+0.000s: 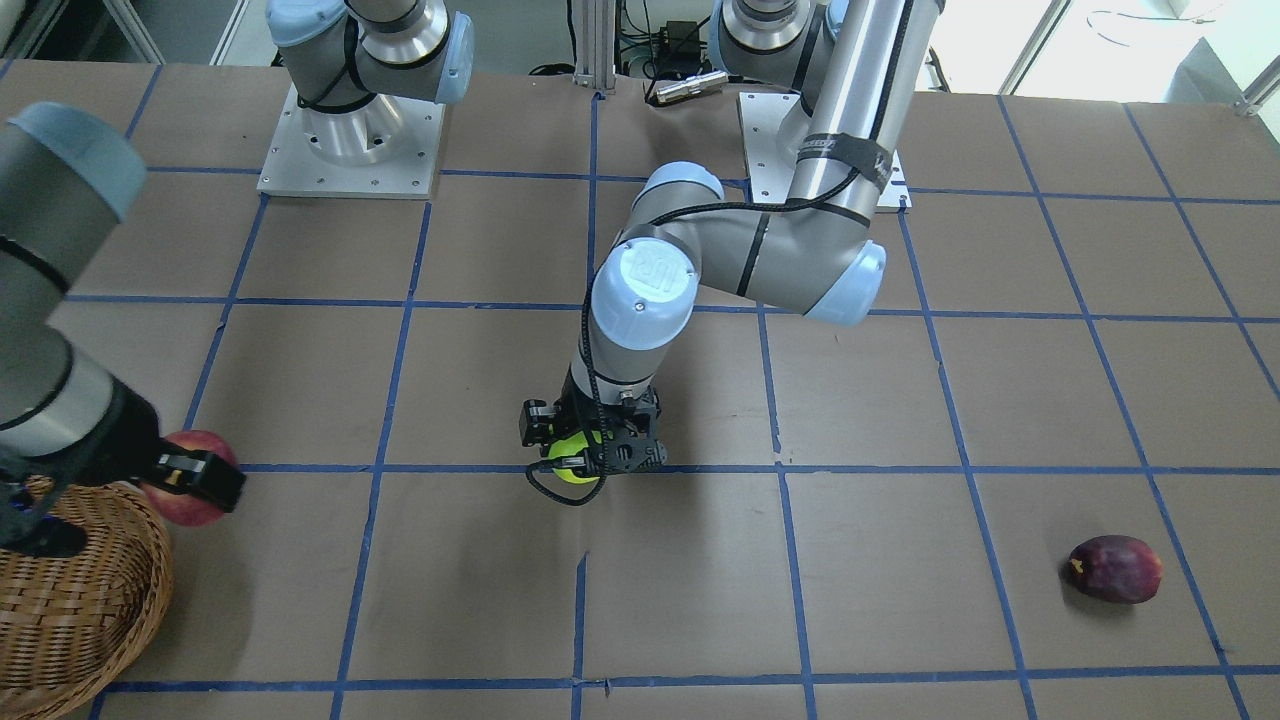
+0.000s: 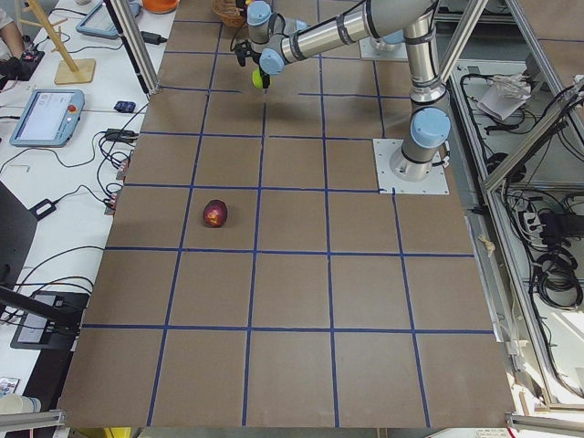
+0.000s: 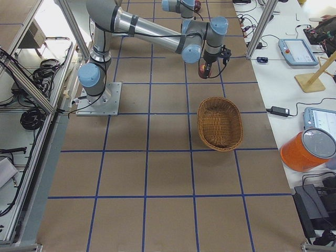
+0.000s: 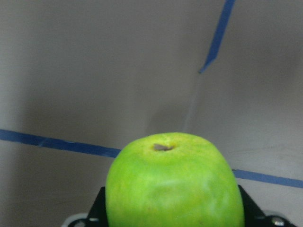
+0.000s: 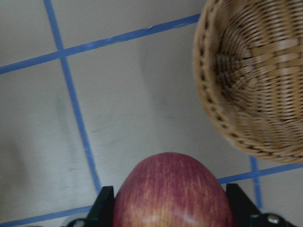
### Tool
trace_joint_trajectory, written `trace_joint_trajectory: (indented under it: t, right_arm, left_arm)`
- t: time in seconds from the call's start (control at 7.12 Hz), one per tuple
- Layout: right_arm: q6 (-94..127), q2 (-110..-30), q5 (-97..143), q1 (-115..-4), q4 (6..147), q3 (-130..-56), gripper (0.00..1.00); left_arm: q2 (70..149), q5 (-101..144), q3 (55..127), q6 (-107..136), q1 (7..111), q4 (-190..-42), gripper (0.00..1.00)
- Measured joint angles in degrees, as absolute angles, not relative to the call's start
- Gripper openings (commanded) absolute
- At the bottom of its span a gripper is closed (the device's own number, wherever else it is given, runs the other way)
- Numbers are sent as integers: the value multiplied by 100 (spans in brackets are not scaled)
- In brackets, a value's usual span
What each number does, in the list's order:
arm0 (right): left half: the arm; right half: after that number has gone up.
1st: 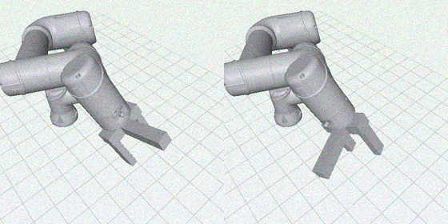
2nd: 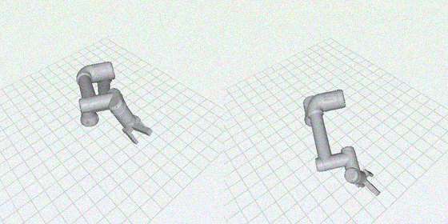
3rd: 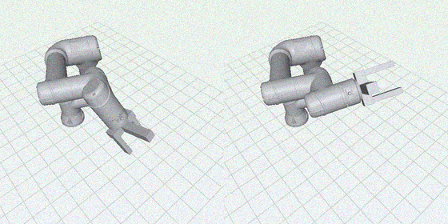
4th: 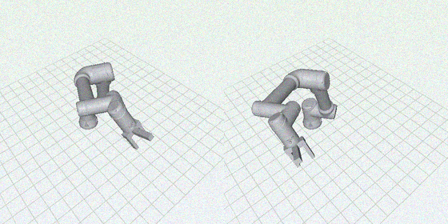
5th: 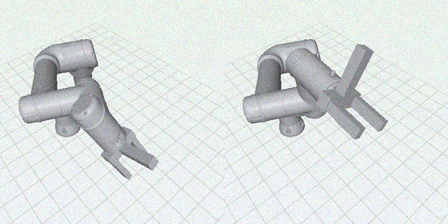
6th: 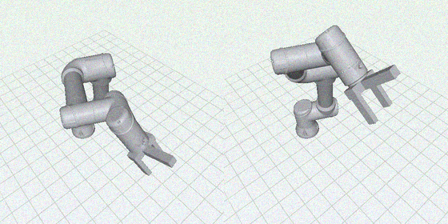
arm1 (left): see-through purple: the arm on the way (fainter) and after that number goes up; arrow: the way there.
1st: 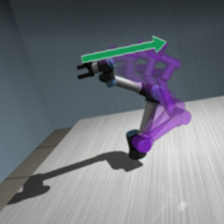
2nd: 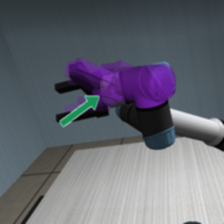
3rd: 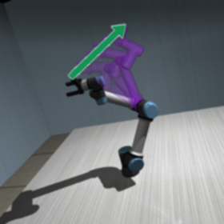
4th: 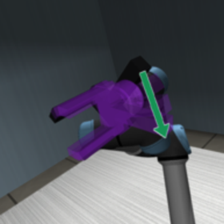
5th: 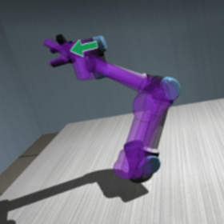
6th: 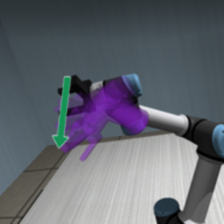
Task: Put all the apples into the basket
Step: 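Carry red-yellow apple to basket with right gripper while left carries green apple, then open right gripper in basket while left gripper releases green apple at center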
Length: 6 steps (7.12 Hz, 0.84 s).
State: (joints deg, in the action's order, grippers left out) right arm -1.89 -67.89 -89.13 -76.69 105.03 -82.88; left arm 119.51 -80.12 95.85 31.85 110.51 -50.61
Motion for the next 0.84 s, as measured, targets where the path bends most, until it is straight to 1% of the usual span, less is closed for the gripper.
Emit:
trace_joint_trajectory:
  t: [0.14, 0.42, 0.7, 0.84]
  right_arm:
    - [-895, -6665, -9141, -7298, 10466, -8113, 0]
    - [-1766, -6136, -9329, -6590, 10781, -7853, 0]
    - [-2480, -5594, -9436, -6137, 11386, -7713, 0]
    - [-2621, -5345, -9470, -6040, 11750, -7670, 11]
  left_arm:
    - [12028, -8026, 9610, 3165, 11142, -4992, 100]
    - [12014, -8079, 9642, 3107, 11174, -4986, 100]
    - [11744, -8101, 9562, 3072, 11030, -5325, 100]
    - [11476, -8110, 9452, 2987, 10740, -5660, 100]
